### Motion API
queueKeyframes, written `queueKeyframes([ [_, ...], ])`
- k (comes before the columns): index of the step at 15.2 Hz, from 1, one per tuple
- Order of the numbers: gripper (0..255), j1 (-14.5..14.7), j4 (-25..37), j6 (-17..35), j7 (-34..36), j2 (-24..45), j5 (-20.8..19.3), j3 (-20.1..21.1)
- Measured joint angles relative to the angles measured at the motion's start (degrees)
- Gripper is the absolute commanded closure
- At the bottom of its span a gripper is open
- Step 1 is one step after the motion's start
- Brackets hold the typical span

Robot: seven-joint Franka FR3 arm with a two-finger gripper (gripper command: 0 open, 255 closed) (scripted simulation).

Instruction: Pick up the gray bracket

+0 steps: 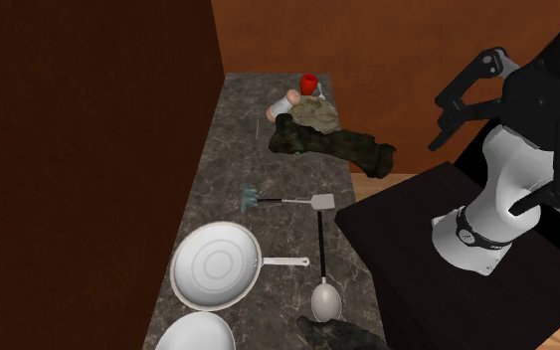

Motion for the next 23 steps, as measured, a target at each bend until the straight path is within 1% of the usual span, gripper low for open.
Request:
queueKeyframes([
  [2, 0, -0.07, -0.56, 0.48, -0.73, -0.07, -0.24, -0.62],
  [6, 0, -0.44, -4.89, 4.74, -5.41, 0.08, -1.8, -4.56],
  [13, 0, -1.79, -10.42, 13.09, -16.14, 3.17, -5.47, -13.83],
  [18, 0, -2.04, -12.24, 21.02, -23.73, 9.57, -7.14, -20.72],
  [23, 0, -1.36, -11.22, 27.84, -32.38, 17.83, -6.9, -27.93],
])
